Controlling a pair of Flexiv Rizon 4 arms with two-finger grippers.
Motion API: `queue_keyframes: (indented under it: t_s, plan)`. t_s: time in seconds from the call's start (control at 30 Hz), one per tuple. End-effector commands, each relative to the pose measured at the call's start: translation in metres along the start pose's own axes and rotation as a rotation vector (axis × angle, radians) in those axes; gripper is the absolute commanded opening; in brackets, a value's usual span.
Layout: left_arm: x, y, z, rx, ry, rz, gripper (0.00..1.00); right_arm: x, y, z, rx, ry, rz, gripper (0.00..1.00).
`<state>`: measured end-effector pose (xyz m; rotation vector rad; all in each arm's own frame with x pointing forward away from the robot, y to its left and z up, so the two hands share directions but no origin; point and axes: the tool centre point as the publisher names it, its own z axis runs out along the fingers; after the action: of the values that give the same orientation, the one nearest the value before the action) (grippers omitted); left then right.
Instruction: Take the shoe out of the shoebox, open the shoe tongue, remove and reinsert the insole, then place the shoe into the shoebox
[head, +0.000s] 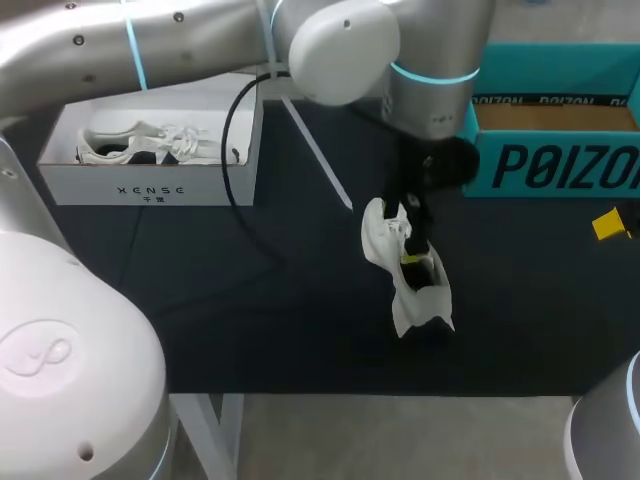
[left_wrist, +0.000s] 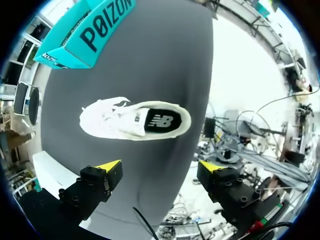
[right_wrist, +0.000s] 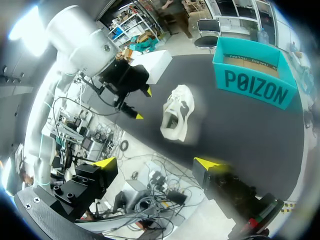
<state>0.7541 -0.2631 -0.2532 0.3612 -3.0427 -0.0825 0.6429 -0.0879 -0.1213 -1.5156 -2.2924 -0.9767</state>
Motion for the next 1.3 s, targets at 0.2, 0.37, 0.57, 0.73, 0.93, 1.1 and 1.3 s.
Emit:
queue_keyframes:
  t_s: [0.2,0.37,0.57,0.73,0.93,1.1,1.3]
  plan:
    - [0.024,-0.008,0.022,0.008,-0.008,0.018,1.00,0.002,-0.007,0.000,-0.012,-0.005,0.001,1.00]
    - [0.037,-0.018,0.031,0.016,-0.013,0.027,1.00,0.002,-0.007,0.000,-0.012,-0.005,0.001,1.00]
    - [0.049,-0.028,0.050,0.034,-0.026,0.014,1.00,0.002,-0.007,0.000,-0.012,-0.005,0.001,1.00]
    - [0.049,-0.033,0.070,-0.019,-0.055,-0.007,1.00,0.002,-0.007,0.000,-0.012,-0.005,0.001,1.00]
    - [0.046,-0.038,0.088,-0.023,-0.061,-0.028,1.00,0.002,-0.007,0.000,-0.012,-0.005,0.001,1.00]
    - [0.049,-0.047,0.091,-0.013,-0.053,-0.025,1.00,0.002,-0.007,0.000,-0.012,-0.005,0.001,1.00]
    - [0.051,-0.053,0.098,-0.012,-0.030,-0.023,1.00,0.002,-0.007,0.000,-0.012,-0.005,0.001,1.00]
